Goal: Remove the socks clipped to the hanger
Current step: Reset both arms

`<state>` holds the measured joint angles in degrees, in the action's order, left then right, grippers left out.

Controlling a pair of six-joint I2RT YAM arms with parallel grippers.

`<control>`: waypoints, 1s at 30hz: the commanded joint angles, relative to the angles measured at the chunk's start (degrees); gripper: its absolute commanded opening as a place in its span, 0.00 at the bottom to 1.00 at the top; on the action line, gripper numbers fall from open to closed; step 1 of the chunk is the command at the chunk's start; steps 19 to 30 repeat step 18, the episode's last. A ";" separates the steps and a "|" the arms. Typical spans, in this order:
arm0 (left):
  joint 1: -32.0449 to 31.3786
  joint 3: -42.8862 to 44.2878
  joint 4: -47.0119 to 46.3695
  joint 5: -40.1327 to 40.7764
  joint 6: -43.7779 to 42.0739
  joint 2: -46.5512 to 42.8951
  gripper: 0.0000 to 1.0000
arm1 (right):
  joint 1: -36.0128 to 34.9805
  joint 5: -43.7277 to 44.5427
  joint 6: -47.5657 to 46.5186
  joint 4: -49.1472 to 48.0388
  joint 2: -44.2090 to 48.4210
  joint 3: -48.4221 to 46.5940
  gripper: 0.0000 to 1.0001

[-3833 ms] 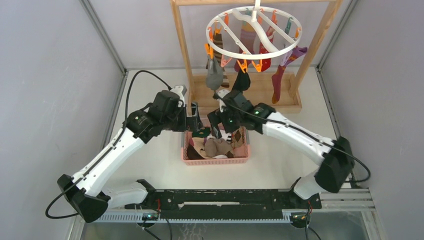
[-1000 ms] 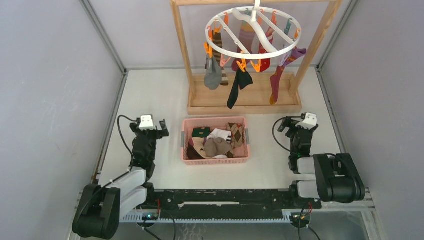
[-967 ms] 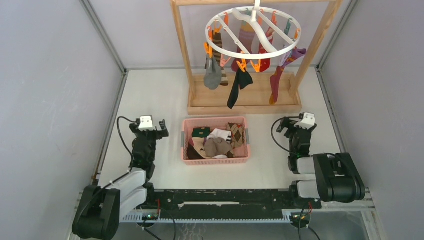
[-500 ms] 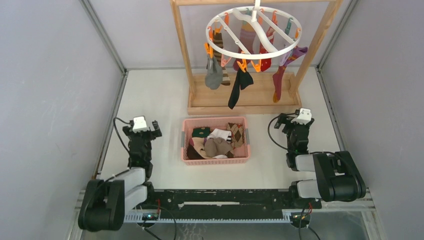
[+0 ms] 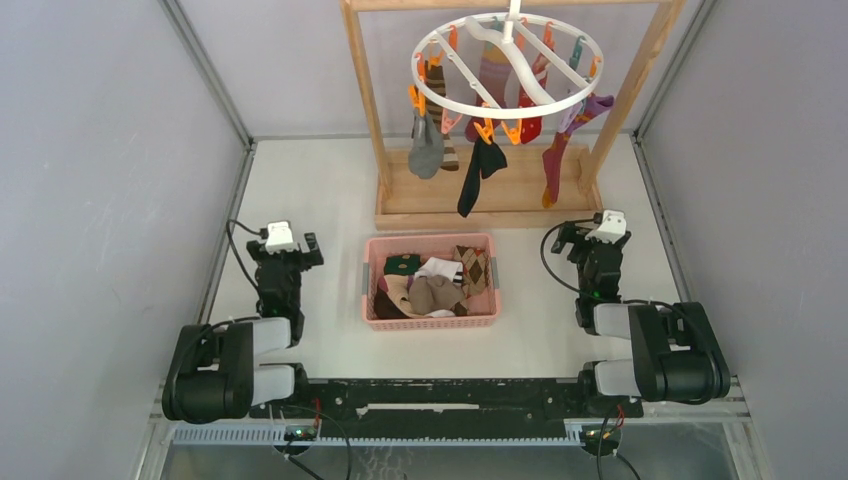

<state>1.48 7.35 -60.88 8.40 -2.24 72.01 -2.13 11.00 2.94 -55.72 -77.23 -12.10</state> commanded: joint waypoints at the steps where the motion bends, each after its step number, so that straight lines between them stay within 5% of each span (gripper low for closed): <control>1: 0.52 2.79 -1.18 1.36 1.52 -0.03 1.00 | 0.90 -3.01 0.66 0.25 -0.13 -1.88 1.00; 30: 0.55 2.84 -0.97 1.40 1.55 -0.16 1.00 | 1.63 -5.09 0.97 1.45 -0.18 -2.51 1.00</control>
